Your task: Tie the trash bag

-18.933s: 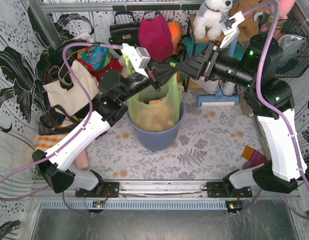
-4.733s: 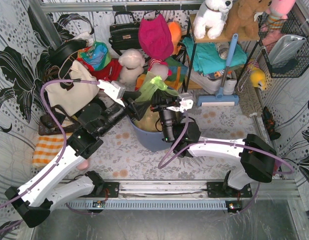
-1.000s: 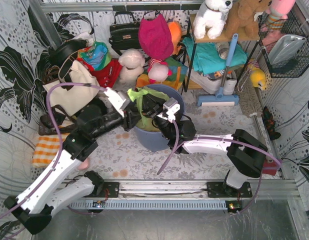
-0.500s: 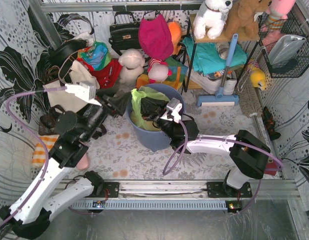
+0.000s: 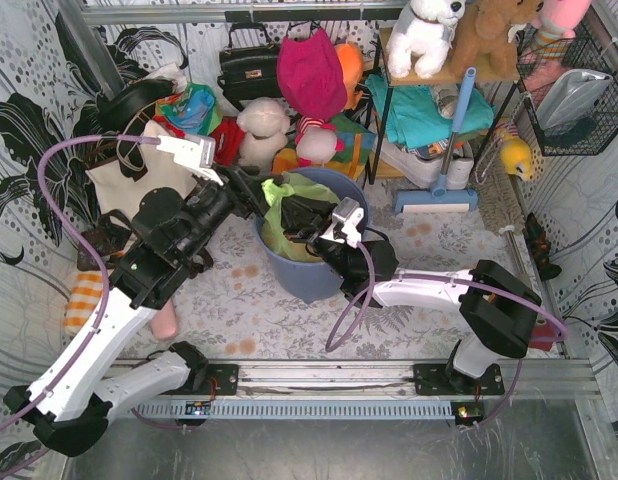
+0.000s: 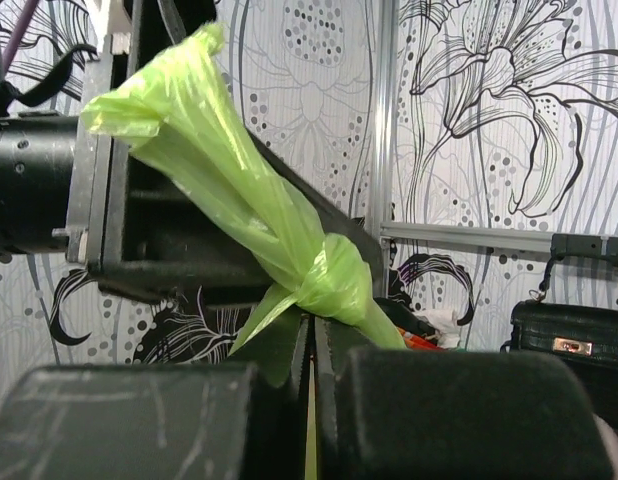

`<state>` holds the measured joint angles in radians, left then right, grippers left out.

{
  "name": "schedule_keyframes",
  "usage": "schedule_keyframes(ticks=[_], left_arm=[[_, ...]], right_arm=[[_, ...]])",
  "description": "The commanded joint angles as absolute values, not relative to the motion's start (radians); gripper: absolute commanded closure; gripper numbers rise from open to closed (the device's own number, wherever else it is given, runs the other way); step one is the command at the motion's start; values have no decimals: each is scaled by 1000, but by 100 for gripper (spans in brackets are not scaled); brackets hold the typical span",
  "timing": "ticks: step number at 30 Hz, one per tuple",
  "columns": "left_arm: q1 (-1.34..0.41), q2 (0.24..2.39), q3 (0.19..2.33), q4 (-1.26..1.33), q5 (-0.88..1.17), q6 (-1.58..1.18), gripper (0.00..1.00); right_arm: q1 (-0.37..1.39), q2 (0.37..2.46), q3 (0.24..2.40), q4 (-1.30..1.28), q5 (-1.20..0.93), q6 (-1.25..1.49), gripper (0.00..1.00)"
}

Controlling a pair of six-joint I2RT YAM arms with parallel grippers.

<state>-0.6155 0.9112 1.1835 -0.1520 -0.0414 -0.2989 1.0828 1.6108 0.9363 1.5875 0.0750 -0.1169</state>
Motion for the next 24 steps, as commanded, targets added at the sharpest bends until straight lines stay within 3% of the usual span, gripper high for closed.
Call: schedule_keyframes(ticks=[1,15,21,24], left_arm=[[-619,926,1221,-204,89,-321,32],[-619,939,1192,-221,454,-324,32],[-620,917,1207,-321,318,-272,35],[-620,874,1213,-306,189,-284,29]], right_arm=[[1080,1592,949,1659,93,-151,100],[1080,1617,968,1695,199,-291,100],[1079,1614,962,1699,175,-302,100],[1080,1611,959,1698,152,-305,100]])
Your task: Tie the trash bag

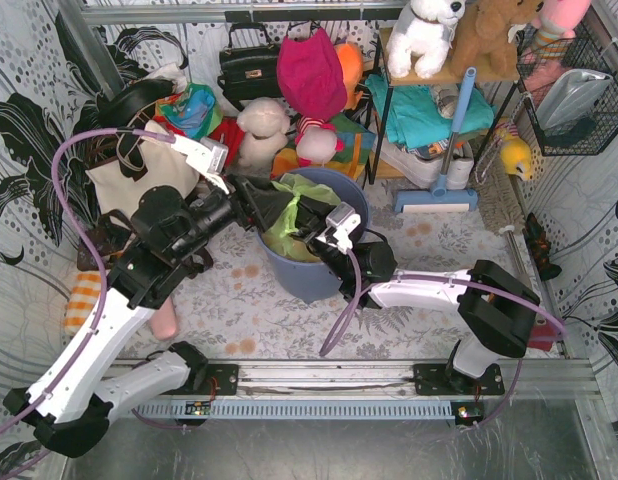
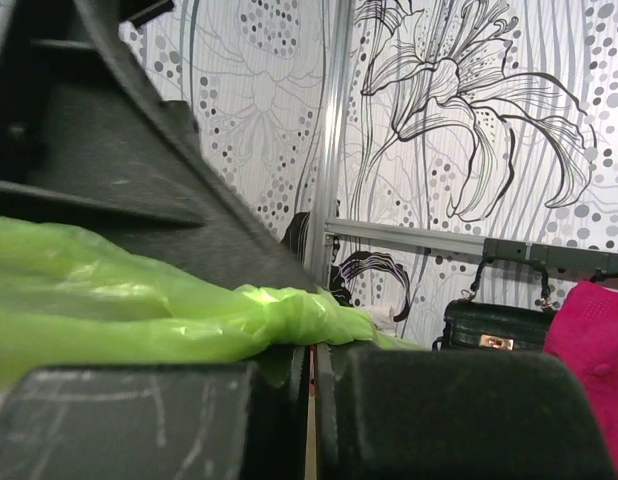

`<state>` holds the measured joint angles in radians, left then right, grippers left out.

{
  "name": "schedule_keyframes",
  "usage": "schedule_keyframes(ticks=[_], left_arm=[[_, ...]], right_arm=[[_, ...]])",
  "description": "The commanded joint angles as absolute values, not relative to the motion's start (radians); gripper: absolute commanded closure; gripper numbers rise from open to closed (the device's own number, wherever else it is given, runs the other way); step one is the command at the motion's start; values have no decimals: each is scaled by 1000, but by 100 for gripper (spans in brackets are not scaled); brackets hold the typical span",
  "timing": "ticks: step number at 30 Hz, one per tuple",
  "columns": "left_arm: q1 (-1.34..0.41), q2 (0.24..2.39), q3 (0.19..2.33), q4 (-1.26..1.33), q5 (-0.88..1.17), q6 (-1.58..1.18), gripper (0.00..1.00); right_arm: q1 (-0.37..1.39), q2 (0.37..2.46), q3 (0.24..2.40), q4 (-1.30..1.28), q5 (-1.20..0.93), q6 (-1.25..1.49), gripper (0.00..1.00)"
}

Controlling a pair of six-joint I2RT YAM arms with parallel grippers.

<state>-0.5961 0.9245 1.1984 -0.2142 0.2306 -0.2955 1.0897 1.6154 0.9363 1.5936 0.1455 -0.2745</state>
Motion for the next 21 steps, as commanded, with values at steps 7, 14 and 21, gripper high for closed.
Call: schedule_keyframes(ticks=[7,14,21], left_arm=[[-620,830,1267,-284,-100,-407,29],[-620,878,1322,-302,-162,-485,30],[-618,958,1345,-331,-123,-518,30]], right_arm=[[1079,1615,963,1697,114,-318,100],[1080,1617,965,1697,94,-324,100],[1080,1615,968,1697,81,-331,100]])
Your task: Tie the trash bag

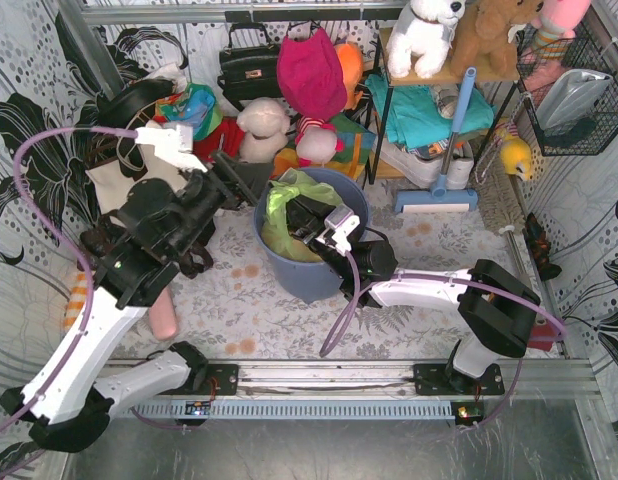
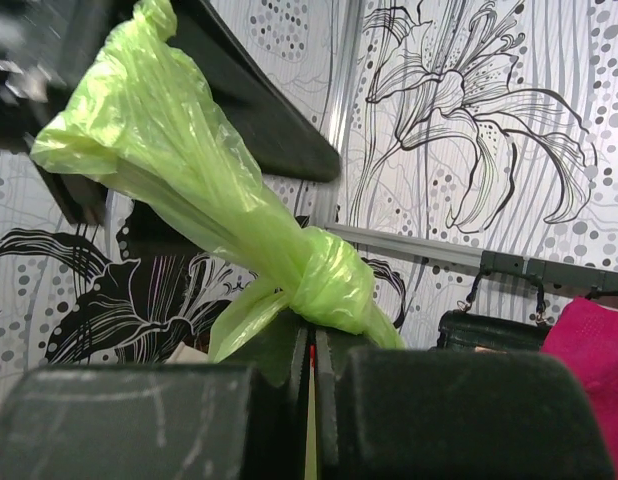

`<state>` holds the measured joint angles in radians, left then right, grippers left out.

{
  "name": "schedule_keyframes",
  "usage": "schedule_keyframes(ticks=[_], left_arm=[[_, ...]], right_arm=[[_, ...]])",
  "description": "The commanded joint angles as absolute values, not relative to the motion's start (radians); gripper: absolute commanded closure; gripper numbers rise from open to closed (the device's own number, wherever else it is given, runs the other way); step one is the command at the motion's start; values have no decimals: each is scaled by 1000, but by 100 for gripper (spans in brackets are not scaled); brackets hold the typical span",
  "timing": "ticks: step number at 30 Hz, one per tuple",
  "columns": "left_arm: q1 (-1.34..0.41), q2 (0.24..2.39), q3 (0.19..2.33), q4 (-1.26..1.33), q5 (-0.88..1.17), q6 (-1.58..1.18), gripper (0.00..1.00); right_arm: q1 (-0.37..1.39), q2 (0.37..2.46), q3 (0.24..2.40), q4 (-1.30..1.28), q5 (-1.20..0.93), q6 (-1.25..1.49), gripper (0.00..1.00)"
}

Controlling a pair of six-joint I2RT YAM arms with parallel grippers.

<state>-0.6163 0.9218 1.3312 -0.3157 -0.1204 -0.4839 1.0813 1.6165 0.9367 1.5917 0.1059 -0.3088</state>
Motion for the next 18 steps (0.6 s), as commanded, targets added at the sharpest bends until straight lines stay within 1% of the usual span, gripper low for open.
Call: schedule_keyframes(ticks=[1,5,11,15,18], left_arm=[[-618,965,1347,-338,-118,-518,31],[-618,986,1354,-370,-106,-518,35],[-617,987,1347,-376,-73,-524,46],[-615,987,1342,-378,-40,-529,46],[-615,991,1337,-382,-22,-531,50]], right_arm=[[1080,1615,967,1697,81,-331,100],[1080,1615,966,1697,77,-335,100],[1079,1612,966,1697,78,-339,100],[1080,1612,966,1697,80,-345,100],[1080,1611,967,1698,80,-345,100]])
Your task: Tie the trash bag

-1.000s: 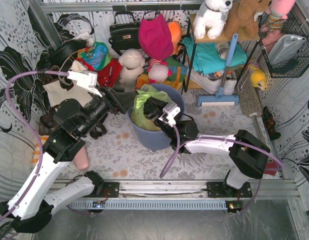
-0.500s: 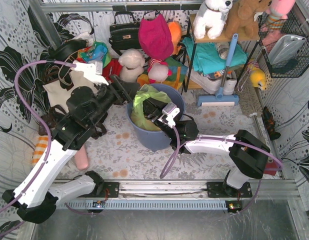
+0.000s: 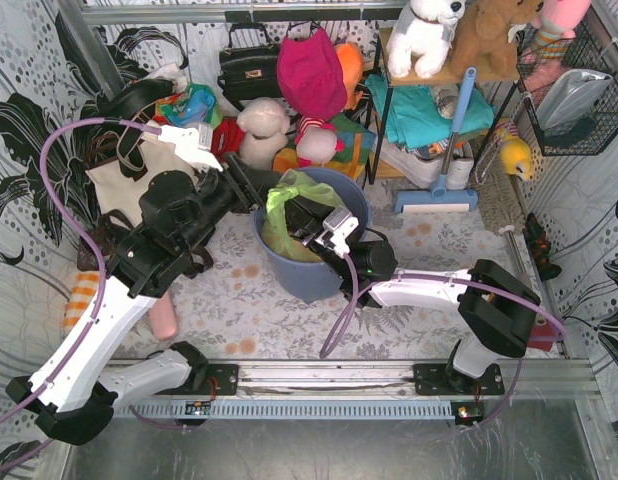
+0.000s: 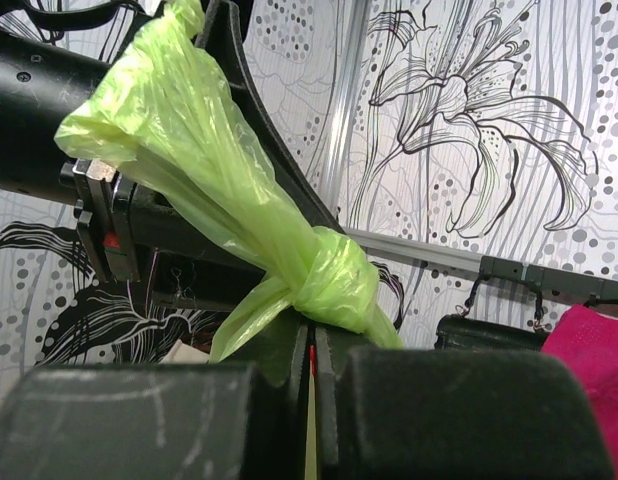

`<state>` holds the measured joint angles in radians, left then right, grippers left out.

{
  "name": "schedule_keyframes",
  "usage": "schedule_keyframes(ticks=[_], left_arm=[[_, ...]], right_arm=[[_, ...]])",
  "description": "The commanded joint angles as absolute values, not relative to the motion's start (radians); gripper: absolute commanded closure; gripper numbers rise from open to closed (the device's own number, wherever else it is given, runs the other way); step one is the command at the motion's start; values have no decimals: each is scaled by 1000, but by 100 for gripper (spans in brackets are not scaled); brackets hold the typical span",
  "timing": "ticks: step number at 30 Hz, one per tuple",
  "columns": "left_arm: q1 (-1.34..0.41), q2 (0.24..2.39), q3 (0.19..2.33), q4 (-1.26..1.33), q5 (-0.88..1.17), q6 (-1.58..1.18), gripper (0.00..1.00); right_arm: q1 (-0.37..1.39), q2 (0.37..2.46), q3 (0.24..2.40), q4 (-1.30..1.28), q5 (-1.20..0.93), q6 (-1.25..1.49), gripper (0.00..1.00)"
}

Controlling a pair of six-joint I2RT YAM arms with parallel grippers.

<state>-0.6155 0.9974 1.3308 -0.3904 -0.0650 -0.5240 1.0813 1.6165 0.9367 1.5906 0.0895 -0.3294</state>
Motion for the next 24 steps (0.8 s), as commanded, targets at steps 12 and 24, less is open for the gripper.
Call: schedule_keyframes(ticks=[12,24], left_arm=[[-611,990,1345,-362,36,-546,89],[-611,978,1354,-241,38,-471,100]], right_arm=[[1081,1611,971,1698,81,-353,100],[1080,1593,944,1699,89,-333,93]])
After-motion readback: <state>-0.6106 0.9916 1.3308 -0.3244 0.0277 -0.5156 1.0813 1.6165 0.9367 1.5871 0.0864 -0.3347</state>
